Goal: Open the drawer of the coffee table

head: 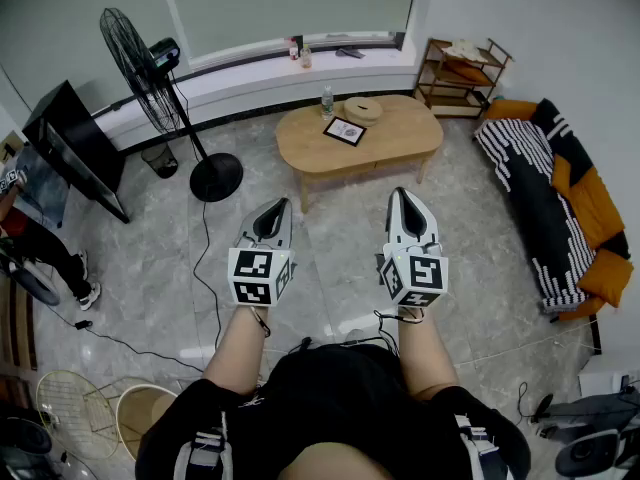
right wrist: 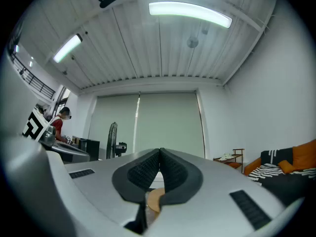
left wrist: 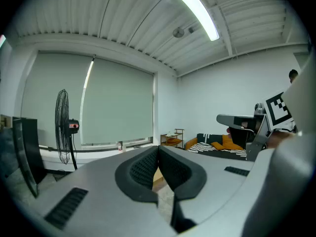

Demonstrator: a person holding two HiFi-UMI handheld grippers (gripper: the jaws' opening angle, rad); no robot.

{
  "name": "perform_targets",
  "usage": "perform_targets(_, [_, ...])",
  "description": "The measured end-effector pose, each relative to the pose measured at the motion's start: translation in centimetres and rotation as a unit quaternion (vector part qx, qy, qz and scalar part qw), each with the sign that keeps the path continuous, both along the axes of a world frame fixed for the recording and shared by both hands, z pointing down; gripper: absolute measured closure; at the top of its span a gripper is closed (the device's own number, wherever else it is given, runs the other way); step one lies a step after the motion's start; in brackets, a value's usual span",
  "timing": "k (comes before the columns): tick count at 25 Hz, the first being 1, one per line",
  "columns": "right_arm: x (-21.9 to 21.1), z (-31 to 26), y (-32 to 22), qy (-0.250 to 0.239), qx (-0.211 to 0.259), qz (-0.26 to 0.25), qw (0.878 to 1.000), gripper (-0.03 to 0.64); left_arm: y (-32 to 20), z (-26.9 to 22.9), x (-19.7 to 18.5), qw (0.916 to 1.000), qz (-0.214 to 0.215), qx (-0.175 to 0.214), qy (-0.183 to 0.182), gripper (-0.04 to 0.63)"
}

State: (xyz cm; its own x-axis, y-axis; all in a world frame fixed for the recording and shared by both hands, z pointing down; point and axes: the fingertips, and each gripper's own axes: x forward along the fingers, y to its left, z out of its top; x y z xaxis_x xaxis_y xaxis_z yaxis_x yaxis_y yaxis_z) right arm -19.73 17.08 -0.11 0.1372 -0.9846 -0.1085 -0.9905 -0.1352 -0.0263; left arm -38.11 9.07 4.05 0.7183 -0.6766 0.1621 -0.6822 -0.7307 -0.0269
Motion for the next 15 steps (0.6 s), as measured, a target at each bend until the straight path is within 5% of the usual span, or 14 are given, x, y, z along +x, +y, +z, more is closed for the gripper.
perform_targets(15, [3.9, 0.4, 0.6, -0.004, -0.005, -0.004, 1.0, 0.601, 0.6, -0.5, 3.7, 0.9999, -0.008, 0.004, -0.007, 0.574])
